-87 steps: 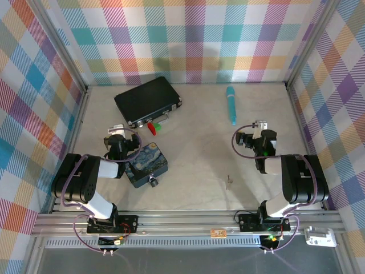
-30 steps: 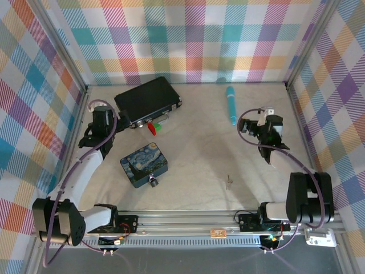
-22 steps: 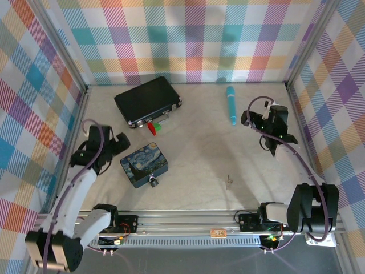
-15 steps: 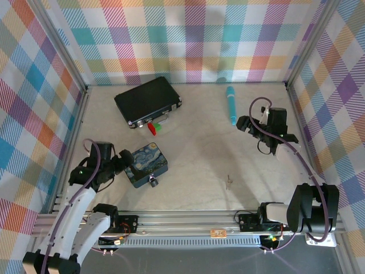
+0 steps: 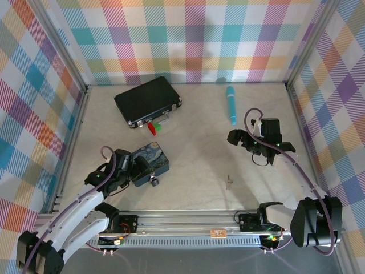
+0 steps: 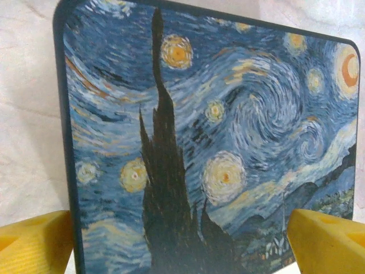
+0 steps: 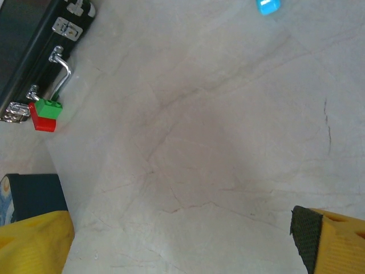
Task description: Unlock the padlock with the key
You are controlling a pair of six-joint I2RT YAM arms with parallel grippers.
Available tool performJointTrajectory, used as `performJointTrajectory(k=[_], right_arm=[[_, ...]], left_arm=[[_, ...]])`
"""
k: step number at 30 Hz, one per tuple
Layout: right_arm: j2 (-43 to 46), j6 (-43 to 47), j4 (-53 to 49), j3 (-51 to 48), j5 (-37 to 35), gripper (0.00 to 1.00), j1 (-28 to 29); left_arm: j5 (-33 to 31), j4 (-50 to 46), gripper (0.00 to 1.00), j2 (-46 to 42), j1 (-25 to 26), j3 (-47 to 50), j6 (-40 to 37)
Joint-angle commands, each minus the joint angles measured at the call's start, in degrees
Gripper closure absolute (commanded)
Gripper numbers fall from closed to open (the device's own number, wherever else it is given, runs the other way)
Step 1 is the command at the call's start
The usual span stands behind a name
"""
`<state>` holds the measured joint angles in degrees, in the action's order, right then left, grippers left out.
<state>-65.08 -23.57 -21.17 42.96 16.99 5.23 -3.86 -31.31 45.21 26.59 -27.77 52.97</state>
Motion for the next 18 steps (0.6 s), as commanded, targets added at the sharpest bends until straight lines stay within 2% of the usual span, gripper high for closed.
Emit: performJointTrajectory(k=[1, 9, 15, 18], right_arm=[[1.0, -0.9, -1.9, -1.0, -0.2, 0.01, 0.1], [2.9, -2.4, -1.5, -3.0, -2.3, 0.01, 0.1], [2.7, -2.4, -1.1, -4.1, -0.1, 0.01, 0.2], [2.6, -1.8, -1.1, -4.8, 1.2, 0.00, 0.2]], left_arm=[[-3.5, 8.1, 0.07, 3.7, 2.8, 0.6, 3.1], [-9.2, 20.7, 0.08, 16.0, 11.0, -1.6, 8.1], [-13.2, 25.8, 0.08, 30.0, 17.0, -9.7, 11.9], [-12.8, 28.9, 0.09, 38.0, 18.8, -13.9, 14.7]])
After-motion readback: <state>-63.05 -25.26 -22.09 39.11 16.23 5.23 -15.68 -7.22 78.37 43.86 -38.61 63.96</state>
